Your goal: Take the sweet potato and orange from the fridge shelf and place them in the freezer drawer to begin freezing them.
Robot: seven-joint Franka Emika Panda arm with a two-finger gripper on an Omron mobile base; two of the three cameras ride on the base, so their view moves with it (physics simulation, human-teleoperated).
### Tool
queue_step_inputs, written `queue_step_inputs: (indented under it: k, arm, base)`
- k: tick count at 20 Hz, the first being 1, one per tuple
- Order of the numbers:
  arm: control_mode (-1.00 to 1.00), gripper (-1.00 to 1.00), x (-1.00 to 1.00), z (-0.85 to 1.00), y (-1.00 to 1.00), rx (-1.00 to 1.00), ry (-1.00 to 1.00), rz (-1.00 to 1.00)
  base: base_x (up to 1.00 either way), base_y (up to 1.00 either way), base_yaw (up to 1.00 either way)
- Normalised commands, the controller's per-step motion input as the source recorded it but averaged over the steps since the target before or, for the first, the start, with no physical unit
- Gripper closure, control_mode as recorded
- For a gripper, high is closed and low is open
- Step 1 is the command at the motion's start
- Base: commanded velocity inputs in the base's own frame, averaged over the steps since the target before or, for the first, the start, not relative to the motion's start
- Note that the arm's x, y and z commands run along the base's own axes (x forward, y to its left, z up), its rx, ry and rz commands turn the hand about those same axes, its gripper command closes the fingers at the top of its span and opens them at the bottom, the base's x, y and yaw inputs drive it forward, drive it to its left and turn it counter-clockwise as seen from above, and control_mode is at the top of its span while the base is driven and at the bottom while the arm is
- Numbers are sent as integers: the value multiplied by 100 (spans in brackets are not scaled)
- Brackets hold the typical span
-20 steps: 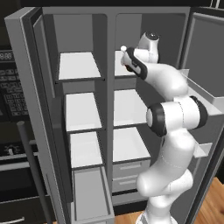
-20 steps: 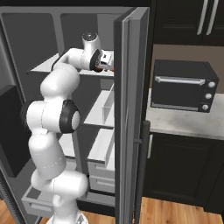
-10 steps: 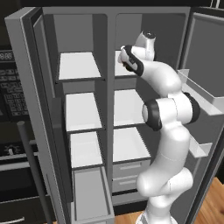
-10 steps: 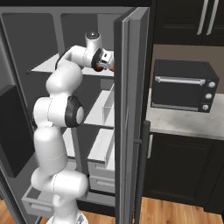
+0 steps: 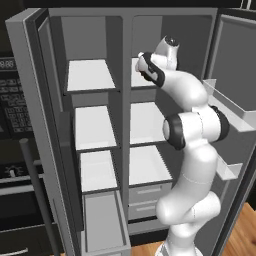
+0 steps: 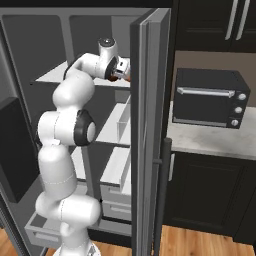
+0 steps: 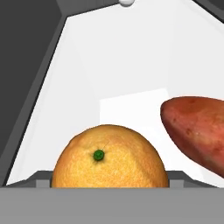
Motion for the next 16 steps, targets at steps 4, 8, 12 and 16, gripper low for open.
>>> queue_step_inputs:
  k: [4, 8, 12, 16]
  arm:
    - [-100, 100, -65, -15, -6, 0, -7, 0]
    - [-100, 100, -100, -17, -13, 0, -12, 0]
    - [-100, 100, -100, -4, -15, 1, -14, 0]
    - [-100, 100, -100, 0, -4, 0, -5, 0]
  base:
    - [0, 0, 0]
    - [0, 0, 0]
    - [0, 0, 0]
    - [0, 0, 0]
